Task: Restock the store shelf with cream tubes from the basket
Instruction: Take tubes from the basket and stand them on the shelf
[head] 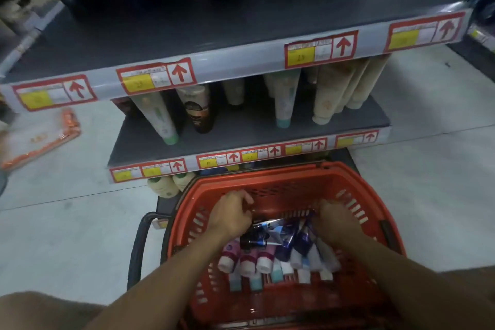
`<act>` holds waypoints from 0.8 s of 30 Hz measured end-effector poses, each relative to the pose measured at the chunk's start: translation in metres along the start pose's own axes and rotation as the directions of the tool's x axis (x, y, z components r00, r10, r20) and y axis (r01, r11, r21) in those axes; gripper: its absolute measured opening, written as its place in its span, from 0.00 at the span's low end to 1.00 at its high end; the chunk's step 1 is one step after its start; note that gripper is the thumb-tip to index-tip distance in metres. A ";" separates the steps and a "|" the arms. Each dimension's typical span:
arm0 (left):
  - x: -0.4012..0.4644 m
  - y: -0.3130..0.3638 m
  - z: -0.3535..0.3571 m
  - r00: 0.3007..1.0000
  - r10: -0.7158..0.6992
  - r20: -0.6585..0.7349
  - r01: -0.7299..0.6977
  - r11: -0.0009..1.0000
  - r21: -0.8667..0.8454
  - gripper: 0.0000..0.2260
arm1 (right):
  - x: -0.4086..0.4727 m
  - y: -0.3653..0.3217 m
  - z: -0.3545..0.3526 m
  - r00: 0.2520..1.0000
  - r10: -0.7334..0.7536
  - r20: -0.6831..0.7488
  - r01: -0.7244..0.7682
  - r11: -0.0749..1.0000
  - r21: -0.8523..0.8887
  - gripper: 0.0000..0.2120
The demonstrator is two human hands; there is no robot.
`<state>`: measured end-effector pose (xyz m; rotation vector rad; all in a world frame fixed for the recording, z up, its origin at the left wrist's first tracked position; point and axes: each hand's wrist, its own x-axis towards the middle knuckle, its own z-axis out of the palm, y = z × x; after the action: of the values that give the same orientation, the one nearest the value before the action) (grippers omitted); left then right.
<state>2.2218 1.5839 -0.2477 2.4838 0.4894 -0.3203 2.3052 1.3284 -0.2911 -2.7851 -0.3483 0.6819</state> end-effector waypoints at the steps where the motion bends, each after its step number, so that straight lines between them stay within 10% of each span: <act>1: 0.004 -0.007 0.009 0.999 -0.020 0.027 0.019 1.000 0.008 0.13 | 0.004 0.004 0.011 0.999 0.027 0.042 -0.027 1.000 -0.004 0.15; 9: 0.030 -0.054 0.079 0.963 -0.173 0.204 0.168 0.985 0.044 0.12 | 0.022 0.008 0.082 0.932 0.217 0.292 -0.292 0.923 0.248 0.15; 24: 0.048 -0.086 0.137 0.953 -0.213 0.215 0.177 0.969 0.175 0.26 | 0.066 0.055 0.191 0.847 0.444 0.293 -0.526 0.618 0.584 0.16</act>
<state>2.2137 1.5819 -0.4161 2.5048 0.6343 -0.7447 2.2802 1.3311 -0.4996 -2.1371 0.5742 0.8783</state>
